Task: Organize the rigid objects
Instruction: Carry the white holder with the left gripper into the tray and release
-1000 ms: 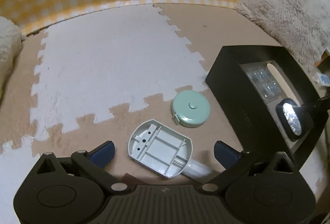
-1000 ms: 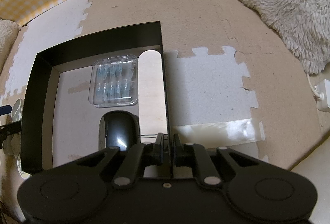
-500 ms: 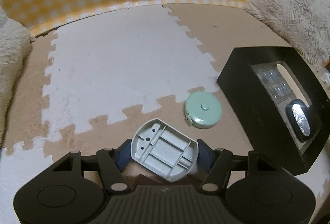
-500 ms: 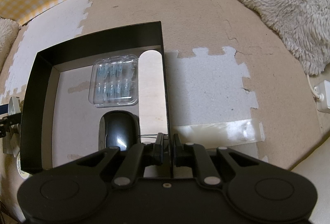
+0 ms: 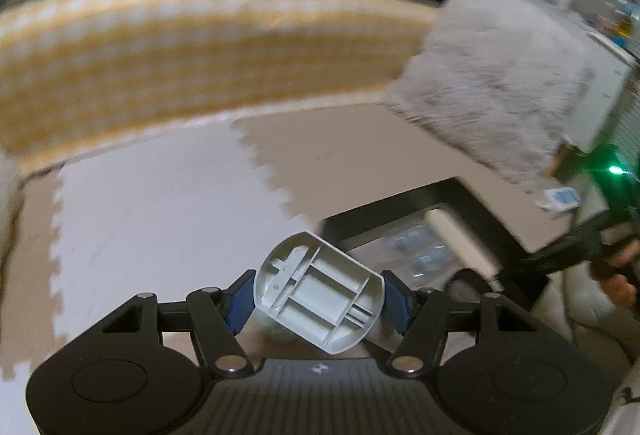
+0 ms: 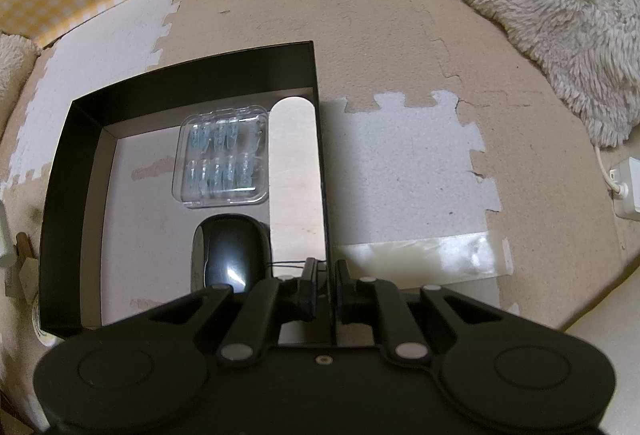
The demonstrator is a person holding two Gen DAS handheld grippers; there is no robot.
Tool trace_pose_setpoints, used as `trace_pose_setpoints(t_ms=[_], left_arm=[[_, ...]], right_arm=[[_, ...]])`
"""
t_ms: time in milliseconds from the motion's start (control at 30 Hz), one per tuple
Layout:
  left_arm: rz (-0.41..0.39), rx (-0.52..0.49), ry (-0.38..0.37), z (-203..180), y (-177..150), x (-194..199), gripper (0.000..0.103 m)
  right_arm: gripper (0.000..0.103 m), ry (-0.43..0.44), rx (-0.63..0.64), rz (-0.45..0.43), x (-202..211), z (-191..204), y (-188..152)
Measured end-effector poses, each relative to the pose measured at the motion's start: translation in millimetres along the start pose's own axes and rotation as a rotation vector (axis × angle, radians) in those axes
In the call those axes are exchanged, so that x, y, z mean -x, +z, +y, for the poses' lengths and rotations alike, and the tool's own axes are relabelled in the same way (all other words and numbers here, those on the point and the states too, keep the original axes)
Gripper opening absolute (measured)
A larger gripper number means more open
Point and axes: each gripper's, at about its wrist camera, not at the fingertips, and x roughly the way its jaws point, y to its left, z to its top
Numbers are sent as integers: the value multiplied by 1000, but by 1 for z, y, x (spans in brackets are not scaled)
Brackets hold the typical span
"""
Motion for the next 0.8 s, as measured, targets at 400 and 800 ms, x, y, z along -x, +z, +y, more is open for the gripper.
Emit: trace_pose_setpoints(t_ms=[400, 800], left_arm=[[91, -338, -42, -89, 10, -54, 65], [296, -530, -17, -110, -2, -117, 65]], right_arm=[[11, -3, 5, -1, 0, 1, 0], [11, 4, 0, -4, 0, 1, 0]])
